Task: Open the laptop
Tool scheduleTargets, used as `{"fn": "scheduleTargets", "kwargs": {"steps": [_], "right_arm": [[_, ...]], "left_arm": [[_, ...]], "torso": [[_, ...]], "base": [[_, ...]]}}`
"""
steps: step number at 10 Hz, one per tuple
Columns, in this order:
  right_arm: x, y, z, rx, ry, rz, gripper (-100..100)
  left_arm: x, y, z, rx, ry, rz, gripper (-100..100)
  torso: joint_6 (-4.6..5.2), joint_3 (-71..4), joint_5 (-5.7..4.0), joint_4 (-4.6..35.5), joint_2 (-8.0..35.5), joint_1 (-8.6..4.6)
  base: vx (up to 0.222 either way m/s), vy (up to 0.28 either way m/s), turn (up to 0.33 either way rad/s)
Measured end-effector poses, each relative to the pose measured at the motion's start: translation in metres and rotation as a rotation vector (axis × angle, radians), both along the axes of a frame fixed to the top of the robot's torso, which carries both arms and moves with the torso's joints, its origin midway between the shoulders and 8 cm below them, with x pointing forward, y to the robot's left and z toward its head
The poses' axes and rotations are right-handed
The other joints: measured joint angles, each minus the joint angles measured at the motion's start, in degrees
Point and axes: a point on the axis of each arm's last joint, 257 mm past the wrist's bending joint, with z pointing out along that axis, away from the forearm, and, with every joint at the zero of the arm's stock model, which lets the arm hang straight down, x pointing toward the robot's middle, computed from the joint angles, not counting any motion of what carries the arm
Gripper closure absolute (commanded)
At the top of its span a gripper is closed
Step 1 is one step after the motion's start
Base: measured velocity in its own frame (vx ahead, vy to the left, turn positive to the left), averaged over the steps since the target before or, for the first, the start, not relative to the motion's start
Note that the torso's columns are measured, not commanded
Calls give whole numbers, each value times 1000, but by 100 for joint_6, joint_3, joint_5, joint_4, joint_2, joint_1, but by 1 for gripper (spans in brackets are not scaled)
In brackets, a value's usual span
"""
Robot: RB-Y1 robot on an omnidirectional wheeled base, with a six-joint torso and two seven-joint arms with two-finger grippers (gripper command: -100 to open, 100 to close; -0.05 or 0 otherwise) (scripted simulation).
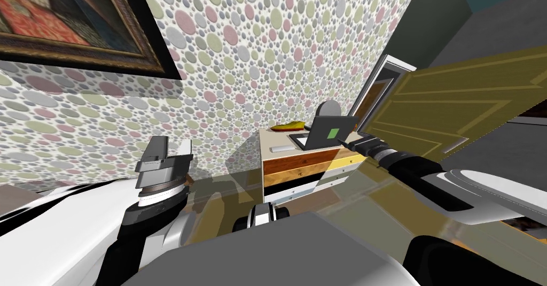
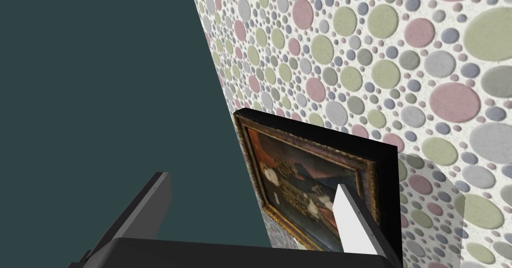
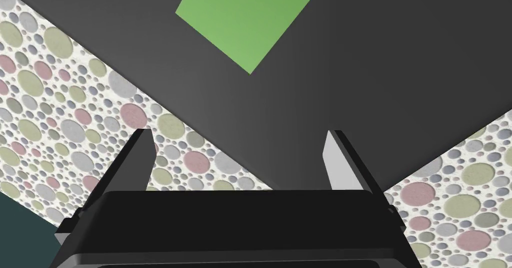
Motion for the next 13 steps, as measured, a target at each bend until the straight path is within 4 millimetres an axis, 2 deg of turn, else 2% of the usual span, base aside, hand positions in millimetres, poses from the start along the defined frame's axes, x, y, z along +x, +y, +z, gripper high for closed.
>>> {"fn": "scheduleTargets", "kwargs": {"steps": [7,11,12,13], "right_arm": [[27,11,54,-235,9,26,-100],[34,15,67,-270,6,38,-100],[34,16,68,-269,5,39,100],[33,15,63,-266,7,37,100]], "left_arm": [[0,0,0,0,0,0,0],[0,0,0,0,0,0,0],[0,0,0,0,0,0,0],[0,0,0,0,0,0,0]], "torso": [[-1,7,2,3,11,8],[-1,0,-5,-1,5,-9],[-2,13,0,6,22,1],[1,22,2,13,38,-1]], "base": [[41,158,38],[42,25,-43],[-57,-4,117],[-35,0,39]]}}
